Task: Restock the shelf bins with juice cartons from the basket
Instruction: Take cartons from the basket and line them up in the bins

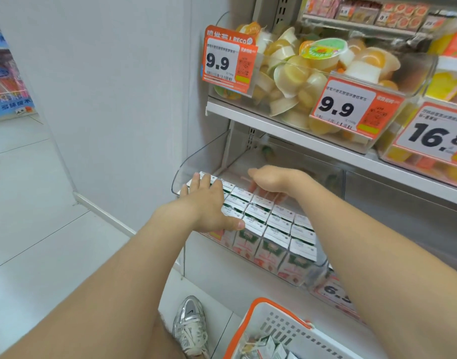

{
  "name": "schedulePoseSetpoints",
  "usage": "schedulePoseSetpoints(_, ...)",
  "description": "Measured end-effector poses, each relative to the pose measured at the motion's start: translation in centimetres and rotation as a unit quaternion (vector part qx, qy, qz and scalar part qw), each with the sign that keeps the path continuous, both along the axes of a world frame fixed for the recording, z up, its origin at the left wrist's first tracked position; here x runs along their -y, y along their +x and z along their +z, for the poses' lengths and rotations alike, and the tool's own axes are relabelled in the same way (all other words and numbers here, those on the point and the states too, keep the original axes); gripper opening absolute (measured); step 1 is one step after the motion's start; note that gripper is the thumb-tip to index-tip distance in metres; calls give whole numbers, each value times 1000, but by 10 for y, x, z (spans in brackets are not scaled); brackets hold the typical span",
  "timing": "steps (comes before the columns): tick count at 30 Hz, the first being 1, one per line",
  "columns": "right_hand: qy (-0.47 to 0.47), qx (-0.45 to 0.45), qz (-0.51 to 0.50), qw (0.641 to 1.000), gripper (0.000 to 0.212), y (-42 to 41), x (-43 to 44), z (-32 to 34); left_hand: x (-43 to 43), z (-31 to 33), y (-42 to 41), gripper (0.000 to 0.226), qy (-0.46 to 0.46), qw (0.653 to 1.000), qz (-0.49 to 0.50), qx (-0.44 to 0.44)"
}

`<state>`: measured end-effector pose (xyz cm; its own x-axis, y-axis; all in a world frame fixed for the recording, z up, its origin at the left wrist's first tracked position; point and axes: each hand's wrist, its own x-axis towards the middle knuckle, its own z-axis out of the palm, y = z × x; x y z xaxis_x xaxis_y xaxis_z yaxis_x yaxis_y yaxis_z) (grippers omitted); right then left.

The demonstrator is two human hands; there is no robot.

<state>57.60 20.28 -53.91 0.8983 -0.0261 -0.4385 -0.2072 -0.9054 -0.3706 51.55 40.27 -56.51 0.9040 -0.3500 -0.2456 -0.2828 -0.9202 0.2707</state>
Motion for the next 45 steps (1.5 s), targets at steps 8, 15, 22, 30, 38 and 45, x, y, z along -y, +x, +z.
schedulePoseSetpoints(8, -10, 308, 55, 950, 28, -118, 23, 22, 42, 19, -57, 36, -44, 988, -73, 127)
schedulePoseSetpoints(15, -46, 374, 7, 926, 26, -279, 43, -27, 98, -20, -136, 18, 26, 973, -224, -37)
schedulePoseSetpoints(22, -24, 112, -50, 992, 24, -330, 100, -141, 145, -110, -189, 25, 176, 934, -262, -168)
schedulePoseSetpoints(30, 76, -42, 2, 996, 28, -351, 113, -228, 152, -193, -203, 15, 242, 924, -220, -197)
schedulePoseSetpoints(38, -47, -138, 305, 941, 74, -385, 65, -296, 119, -277, -234, 44, 342, 869, -296, -201)
schedulePoseSetpoints(45, -178, -31, 403, 897, 28, -403, 41, -330, 117, -286, -237, 44, 289, 897, -253, -219)
